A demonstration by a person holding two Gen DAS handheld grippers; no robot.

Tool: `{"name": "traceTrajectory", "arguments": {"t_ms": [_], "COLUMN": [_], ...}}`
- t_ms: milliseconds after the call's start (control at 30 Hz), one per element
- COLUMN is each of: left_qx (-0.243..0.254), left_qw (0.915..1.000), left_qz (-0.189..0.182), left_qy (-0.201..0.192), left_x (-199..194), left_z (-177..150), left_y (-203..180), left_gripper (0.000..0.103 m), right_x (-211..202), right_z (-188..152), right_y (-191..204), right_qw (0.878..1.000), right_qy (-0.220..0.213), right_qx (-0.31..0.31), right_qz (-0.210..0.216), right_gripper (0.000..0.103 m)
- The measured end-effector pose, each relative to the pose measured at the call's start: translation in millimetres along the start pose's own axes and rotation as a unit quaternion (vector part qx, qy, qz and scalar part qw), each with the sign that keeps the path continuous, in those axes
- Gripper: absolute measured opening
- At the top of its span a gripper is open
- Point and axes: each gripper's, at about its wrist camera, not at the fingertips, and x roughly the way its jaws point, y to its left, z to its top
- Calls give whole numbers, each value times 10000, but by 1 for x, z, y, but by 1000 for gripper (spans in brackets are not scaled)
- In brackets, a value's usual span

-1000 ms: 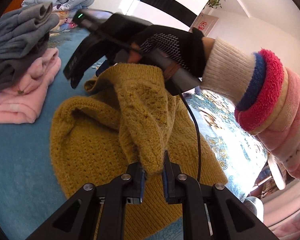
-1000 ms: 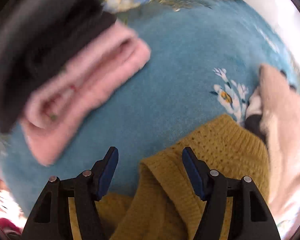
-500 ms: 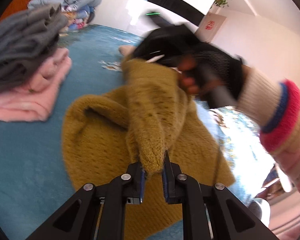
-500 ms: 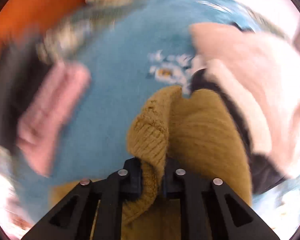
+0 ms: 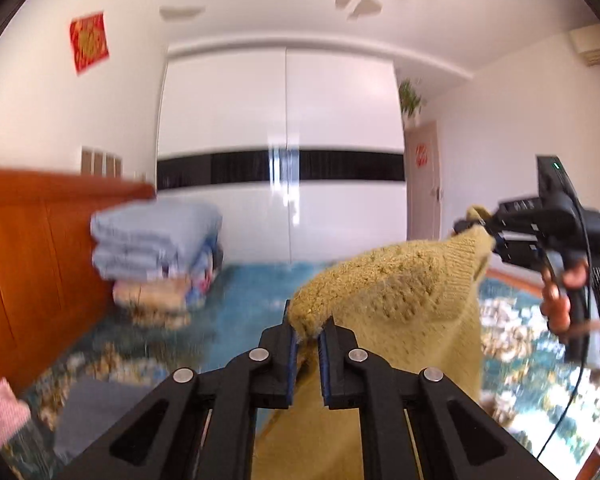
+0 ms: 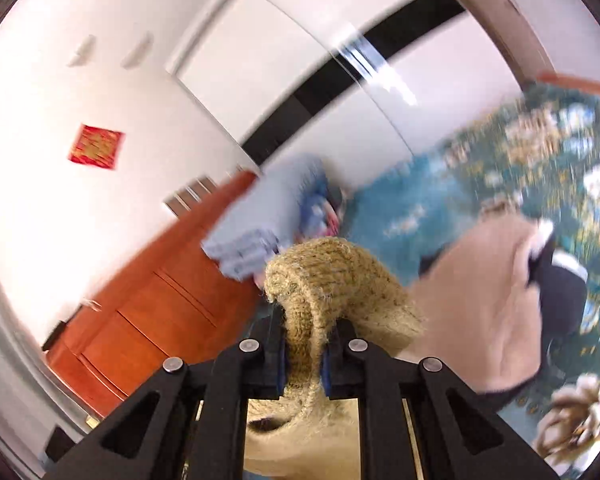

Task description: Fold clothes

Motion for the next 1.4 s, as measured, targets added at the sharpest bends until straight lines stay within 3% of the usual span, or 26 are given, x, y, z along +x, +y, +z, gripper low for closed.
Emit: {"name": "traceTrajectory", "arguments": {"t_ms": [167,300,433,567,700,900,1100,1233,1400], "left_qx": [192,243,445,575,698,712,715,249,82], "left_qw": [9967,9921,9886,9893,9932,9969,9914,9889,9856], "left_qz": [-174,-484,-531,-564,-438,-247,220,-11,-290], "left_qy": [-770,-1134,-1334,-1213,-826,225,1070,1463,1665], "left_x": [-64,-108,-130,-114,-57,76,199,222,187], "left_z": [60,91,115,135,136,80,7,-45,-119], "left_y": [-17,-26,-38,-42,-45,-53,-57,-47,-50], "left_gripper": [10,10,10,10,10,10,10,10,10], "right_x": [-103,-176,-212,-220,-196,-102,-2,23,-2], "right_z": [26,23,24,31,46,62,49,20,-53], "right_y": [84,138,162,175,167,72,-41,-89,-131], "right_qw": [9943,9830,9770,9706,9664,9745,9782,9812,9839], "right_qy": [-764,-1217,-1395,-1484,-1360,-582,27,297,610], "right_qx": [-721,-1370,-1570,-1729,-1807,-1306,-886,-563,-202], "right_qz": [179,-122,-371,-777,-1222,-1732,-1877,-1824,-1665], "right_gripper": [13,13,13,13,13,14,14,14,14]}}
